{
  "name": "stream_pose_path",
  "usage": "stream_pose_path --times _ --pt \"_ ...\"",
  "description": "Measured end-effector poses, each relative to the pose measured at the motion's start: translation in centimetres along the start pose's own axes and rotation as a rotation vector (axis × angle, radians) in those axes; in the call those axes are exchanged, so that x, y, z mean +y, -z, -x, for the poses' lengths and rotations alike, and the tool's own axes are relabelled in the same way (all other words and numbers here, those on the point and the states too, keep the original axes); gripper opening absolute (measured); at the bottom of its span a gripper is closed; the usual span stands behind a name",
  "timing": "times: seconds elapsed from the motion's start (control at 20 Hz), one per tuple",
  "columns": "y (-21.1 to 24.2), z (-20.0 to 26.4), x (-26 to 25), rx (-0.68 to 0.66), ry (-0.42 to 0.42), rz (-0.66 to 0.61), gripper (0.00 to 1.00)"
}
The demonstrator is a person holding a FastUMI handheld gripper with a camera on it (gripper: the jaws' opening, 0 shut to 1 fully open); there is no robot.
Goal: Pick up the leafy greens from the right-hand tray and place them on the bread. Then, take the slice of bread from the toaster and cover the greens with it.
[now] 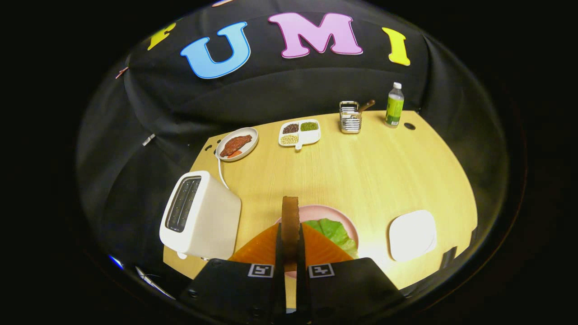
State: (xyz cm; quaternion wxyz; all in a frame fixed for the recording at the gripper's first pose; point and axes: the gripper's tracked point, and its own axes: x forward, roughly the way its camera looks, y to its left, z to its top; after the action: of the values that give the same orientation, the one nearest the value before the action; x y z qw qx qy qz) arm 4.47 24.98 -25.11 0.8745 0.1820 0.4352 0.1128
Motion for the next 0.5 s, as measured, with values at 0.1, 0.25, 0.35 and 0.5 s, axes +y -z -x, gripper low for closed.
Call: stream_pose_path --times 0.1,0.25,0.35,0.5 --pt "1.1 -1.4 -0.4 0.007 -0.022 -0.054 0.13" --pt "1.9 -3.4 -1.1 -0.007 -0.041 -0.154 0.13" --pt "2.9 -4.7 -1.6 -0.001 -0.043 -0.196 0.14" --pt "3.9 -5.8 -3.4 0.007 -0.032 -0.248 0.14"
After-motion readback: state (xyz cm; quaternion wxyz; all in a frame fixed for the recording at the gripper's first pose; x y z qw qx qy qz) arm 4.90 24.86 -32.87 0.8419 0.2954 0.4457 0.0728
